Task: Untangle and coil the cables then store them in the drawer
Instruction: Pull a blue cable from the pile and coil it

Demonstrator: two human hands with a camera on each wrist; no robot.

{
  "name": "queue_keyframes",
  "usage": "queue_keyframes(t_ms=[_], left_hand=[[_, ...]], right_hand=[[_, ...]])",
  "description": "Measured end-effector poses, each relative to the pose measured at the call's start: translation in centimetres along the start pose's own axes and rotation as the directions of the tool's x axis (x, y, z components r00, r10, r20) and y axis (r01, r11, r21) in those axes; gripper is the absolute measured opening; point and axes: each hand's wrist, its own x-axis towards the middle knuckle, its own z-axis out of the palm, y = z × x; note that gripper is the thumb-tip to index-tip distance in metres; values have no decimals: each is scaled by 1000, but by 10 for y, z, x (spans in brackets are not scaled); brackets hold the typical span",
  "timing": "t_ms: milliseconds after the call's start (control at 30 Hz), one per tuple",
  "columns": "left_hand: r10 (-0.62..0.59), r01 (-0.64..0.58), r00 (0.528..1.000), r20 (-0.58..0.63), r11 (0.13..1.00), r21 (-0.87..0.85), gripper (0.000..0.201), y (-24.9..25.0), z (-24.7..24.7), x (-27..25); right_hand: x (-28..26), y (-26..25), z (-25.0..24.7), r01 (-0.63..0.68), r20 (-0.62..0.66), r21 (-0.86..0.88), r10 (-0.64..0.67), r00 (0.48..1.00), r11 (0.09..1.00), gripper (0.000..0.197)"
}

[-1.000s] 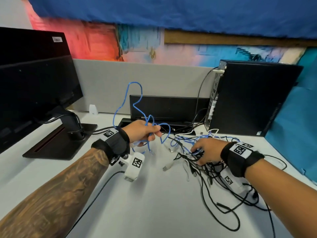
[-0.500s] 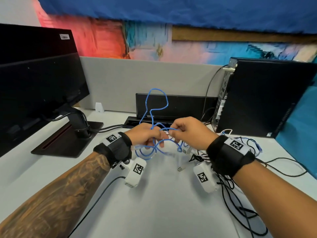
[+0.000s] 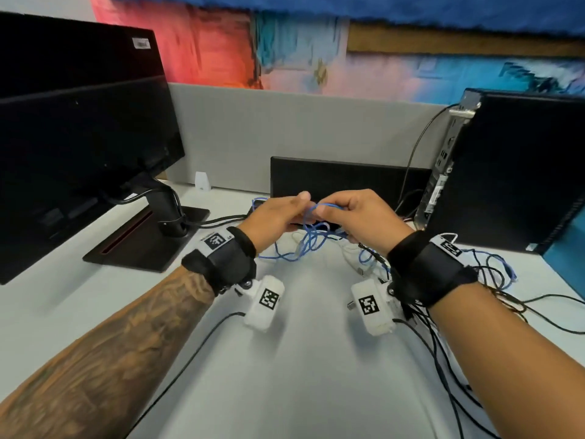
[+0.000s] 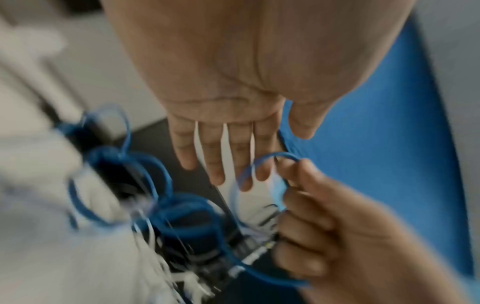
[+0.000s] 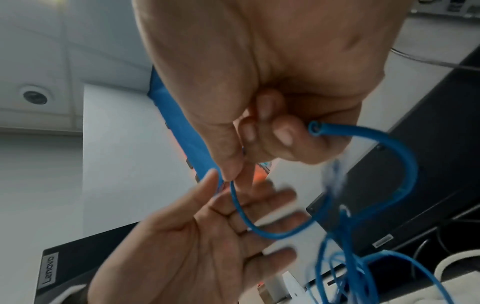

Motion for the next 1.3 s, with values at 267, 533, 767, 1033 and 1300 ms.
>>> queue_keyframes(t_ms=[267,533,767,1033,1300], left_hand=[[-89,88,996,0,987,-131,34,-9,-4,-6],[61,123,974,220,674,-729,22,6,-14,-8],[-28,-120,985,-170,597,-793,26,-17,-28,33],[119,-142,961,-248,987,-74,20,-45,-6,51],[-21,45,992,120,978,-203,35,-34,-1,56]], right_hand=[[25,18,-16,76,-108,-75,-84,991,994,8],[35,38,31,76,-146,136,-55,988,988,17],[27,39,57,-20,284,-132,57,957,991,37],[34,24,26,39,184,-206,-1,983,978,26],[51,44,-1,84,-272,363,20,962,928,25]])
